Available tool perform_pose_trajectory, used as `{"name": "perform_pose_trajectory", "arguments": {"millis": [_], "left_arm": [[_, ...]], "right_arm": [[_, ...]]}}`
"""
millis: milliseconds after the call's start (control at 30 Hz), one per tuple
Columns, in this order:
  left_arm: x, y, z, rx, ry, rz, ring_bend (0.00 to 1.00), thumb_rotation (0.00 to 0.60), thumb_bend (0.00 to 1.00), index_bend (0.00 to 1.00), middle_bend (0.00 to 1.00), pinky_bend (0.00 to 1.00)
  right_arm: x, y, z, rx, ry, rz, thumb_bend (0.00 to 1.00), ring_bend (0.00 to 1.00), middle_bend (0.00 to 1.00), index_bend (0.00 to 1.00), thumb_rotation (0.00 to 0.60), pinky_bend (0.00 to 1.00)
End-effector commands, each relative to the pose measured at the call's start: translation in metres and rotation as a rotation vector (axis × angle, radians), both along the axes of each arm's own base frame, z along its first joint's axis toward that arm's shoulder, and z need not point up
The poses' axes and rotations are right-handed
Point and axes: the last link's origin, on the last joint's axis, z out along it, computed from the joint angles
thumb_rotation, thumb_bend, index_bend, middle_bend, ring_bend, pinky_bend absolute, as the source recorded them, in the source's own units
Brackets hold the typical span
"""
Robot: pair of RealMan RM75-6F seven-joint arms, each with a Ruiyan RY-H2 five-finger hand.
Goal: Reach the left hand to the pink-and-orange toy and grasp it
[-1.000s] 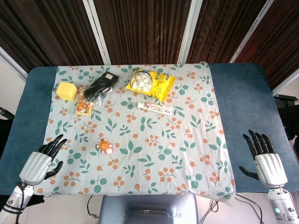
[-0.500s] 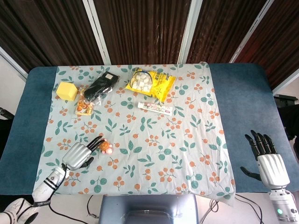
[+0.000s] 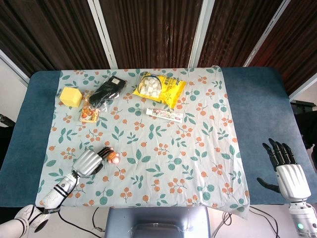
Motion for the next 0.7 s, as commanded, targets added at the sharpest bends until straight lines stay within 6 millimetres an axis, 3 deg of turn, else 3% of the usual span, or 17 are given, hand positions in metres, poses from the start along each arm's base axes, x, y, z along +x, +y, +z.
{"name": "perform_pose_trajectory", "arguments": {"millis": [33, 267, 367, 633, 700], "left_arm": [[0.0, 0.002, -0.001, -0.001, 0.001, -0.003, 0.82, 0.6, 0.43, 0.28, 0.24, 1.0], [0.003, 0.003, -0.005, -0.012, -0.011, -0.013, 0.82, 0.6, 0.43, 0.32, 0.26, 1.0], [0.004, 0.004, -0.007, -0.01, -0.025, -0.018, 0.84, 0.6, 0.43, 0.38, 0.32, 1.0], [0.005, 0.007, -0.013, -0.009, -0.055, -0.027, 0.9, 0.6, 0.43, 0.64, 0.73, 1.0], [0.006, 0.006, -0.014, -0.005, -0.072, -0.032, 0.91, 0.6, 0.44, 0.7, 0.79, 1.0]], "right_arm": [[0.0, 0.0, 0.0, 0.004, 0.0, -0.004, 0.14, 0.0, 0.0, 0.0, 0.6, 0.0], [0.0, 0.0, 0.0, 0.007, -0.004, -0.005, 0.14, 0.0, 0.0, 0.0, 0.6, 0.0], [0.0, 0.001, 0.001, 0.005, -0.005, -0.005, 0.14, 0.0, 0.0, 0.0, 0.6, 0.0], [0.0, 0.001, 0.001, 0.005, -0.005, -0.007, 0.14, 0.0, 0.0, 0.0, 0.6, 0.0], [0.0, 0.001, 0.002, 0.006, -0.006, -0.007, 0.14, 0.0, 0.0, 0.0, 0.6, 0.0]]}}
